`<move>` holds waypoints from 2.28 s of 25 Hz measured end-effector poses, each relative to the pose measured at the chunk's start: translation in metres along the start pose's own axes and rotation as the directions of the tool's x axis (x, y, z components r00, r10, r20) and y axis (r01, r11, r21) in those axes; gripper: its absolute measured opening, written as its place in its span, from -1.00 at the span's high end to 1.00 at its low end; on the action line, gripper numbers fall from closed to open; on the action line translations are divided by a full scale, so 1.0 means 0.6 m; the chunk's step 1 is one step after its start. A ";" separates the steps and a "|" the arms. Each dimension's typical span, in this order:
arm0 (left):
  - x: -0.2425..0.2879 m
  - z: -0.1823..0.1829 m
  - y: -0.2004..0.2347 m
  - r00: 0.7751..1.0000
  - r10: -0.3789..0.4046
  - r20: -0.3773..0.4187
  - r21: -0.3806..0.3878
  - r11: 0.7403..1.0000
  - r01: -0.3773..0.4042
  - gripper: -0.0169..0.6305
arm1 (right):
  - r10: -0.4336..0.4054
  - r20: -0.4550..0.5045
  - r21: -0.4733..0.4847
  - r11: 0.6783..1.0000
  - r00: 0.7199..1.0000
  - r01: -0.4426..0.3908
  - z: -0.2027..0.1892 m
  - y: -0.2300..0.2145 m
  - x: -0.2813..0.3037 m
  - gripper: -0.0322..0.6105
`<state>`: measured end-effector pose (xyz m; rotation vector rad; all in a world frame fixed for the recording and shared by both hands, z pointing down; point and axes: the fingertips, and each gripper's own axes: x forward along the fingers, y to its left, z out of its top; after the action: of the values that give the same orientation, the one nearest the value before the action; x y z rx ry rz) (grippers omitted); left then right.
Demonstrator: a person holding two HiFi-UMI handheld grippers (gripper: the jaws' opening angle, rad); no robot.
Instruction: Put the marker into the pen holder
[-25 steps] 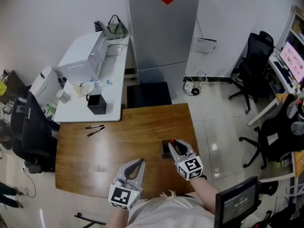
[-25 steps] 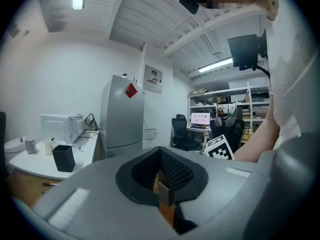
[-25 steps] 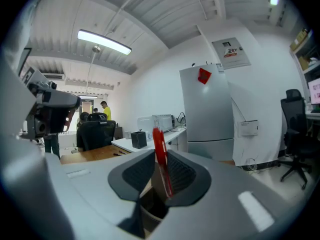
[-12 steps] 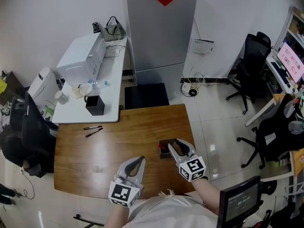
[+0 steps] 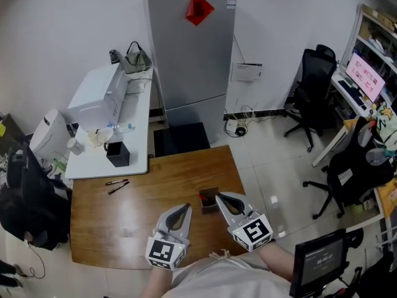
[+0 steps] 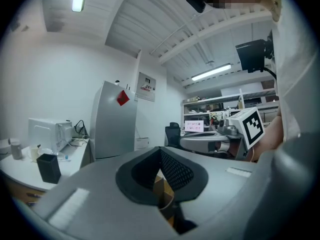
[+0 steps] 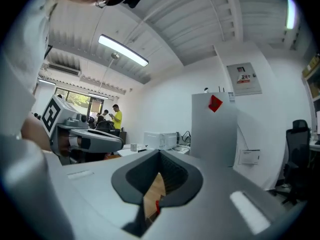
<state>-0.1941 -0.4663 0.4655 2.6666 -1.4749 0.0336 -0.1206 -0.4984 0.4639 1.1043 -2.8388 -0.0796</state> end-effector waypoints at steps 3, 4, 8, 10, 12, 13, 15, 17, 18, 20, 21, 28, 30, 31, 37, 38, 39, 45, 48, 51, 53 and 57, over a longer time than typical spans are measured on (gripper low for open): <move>-0.003 0.015 -0.012 1.000 -0.016 0.010 0.007 1.000 0.015 0.90 | -0.031 0.012 0.012 0.999 0.999 0.031 0.016 0.003 -0.019 0.89; -0.006 0.017 -0.014 1.000 -0.018 0.010 0.006 1.000 0.018 0.90 | -0.042 0.008 0.019 0.999 0.999 0.041 0.017 0.004 -0.027 0.89; -0.032 0.029 -0.030 0.999 -0.037 0.010 -0.025 0.999 0.037 0.90 | -0.106 -0.012 0.070 0.992 0.994 0.106 0.016 0.015 -0.075 0.89; -0.045 0.032 -0.045 0.998 -0.064 0.021 -0.040 0.997 0.065 0.90 | -0.142 -0.019 0.091 0.986 0.990 0.143 0.012 0.024 -0.103 0.89; -0.057 0.032 -0.065 0.996 -0.082 0.023 -0.040 0.996 0.083 0.90 | -0.159 -0.025 0.105 0.981 0.987 0.160 0.006 0.040 -0.130 0.89; -0.064 0.032 -0.075 0.996 -0.083 0.024 -0.035 0.996 0.084 0.90 | -0.158 -0.026 0.109 0.981 0.987 0.160 0.004 0.049 -0.141 0.89; -0.080 0.033 -0.095 0.997 -0.077 0.025 -0.025 0.997 0.078 0.90 | -0.148 -0.028 0.110 0.983 0.989 0.150 -0.001 0.068 -0.159 0.89; -0.102 0.029 -0.116 0.997 -0.071 0.027 -0.040 0.997 0.072 0.90 | -0.138 -0.027 0.113 0.984 0.990 0.141 -0.002 0.086 -0.176 0.89; -0.115 0.027 -0.127 0.997 -0.067 0.030 -0.050 0.996 0.068 0.90 | -0.132 -0.023 0.113 0.985 0.991 0.134 -0.002 0.096 -0.186 0.89; -0.141 0.026 -0.148 0.998 -0.048 0.041 -0.051 0.997 0.050 0.90 | -0.118 -0.006 0.103 0.988 0.993 0.118 0.005 0.114 -0.210 0.89; -0.154 0.025 -0.160 0.998 -0.039 0.046 -0.044 0.998 0.041 0.90 | -0.110 0.001 0.096 0.989 0.994 0.110 0.008 0.124 -0.224 0.89; -0.266 0.010 -0.297 0.998 0.013 0.060 -0.024 1.000 -0.011 0.90 | -0.029 0.013 0.073 0.997 0.999 0.028 0.009 0.242 -0.373 0.89; -0.302 0.005 -0.344 0.997 0.025 0.068 -0.022 0.999 -0.023 0.90 | -0.022 0.010 0.076 0.997 1.000 0.021 0.000 0.272 -0.423 0.89; -0.320 0.000 -0.366 0.997 0.031 0.071 -0.023 0.999 -0.029 0.90 | -0.019 0.007 0.081 0.997 1.000 0.019 -0.005 0.285 -0.446 0.89; -0.409 -0.025 -0.465 0.996 0.065 0.059 -0.019 0.998 -0.064 0.90 | -0.008 0.018 0.087 0.996 1.000 0.007 -0.004 0.342 -0.559 0.89; -0.420 -0.025 -0.474 0.996 0.070 0.057 -0.013 0.998 -0.069 0.90 | -0.012 0.027 0.081 0.997 1.000 0.010 0.000 0.348 -0.572 0.89; -0.430 -0.023 -0.480 0.996 0.074 0.056 -0.005 0.997 -0.073 0.90 | -0.014 0.033 0.076 0.997 0.999 0.011 0.004 0.355 -0.581 0.89; -0.459 -0.014 -0.480 0.996 0.065 0.059 0.008 0.998 -0.065 0.90 | -0.039 0.061 0.049 0.998 0.997 0.036 0.037 0.371 -0.589 0.89; -0.465 -0.006 -0.474 0.997 0.050 0.060 0.012 0.999 -0.051 0.90 | -0.053 0.078 0.040 0.998 0.996 0.050 0.056 0.376 -0.584 0.89; -0.473 0.012 -0.472 0.997 0.037 0.074 0.018 0.999 -0.039 0.90 | -0.059 0.092 0.037 0.998 0.994 0.056 0.067 0.386 -0.582 0.89; -0.473 0.013 -0.471 0.997 0.020 0.072 0.023 0.999 -0.021 0.90 | -0.065 0.096 0.035 0.997 0.993 0.062 0.067 0.389 -0.576 0.89; -0.475 0.016 -0.463 0.996 -0.002 0.090 0.033 0.999 -0.001 0.90 | -0.056 0.096 0.025 0.998 0.994 0.054 0.069 0.398 -0.563 0.89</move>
<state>-0.1109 -0.0798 0.4175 2.7285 -1.5123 -0.0633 -0.0376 -0.0937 0.4189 1.2155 -2.9011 -0.1079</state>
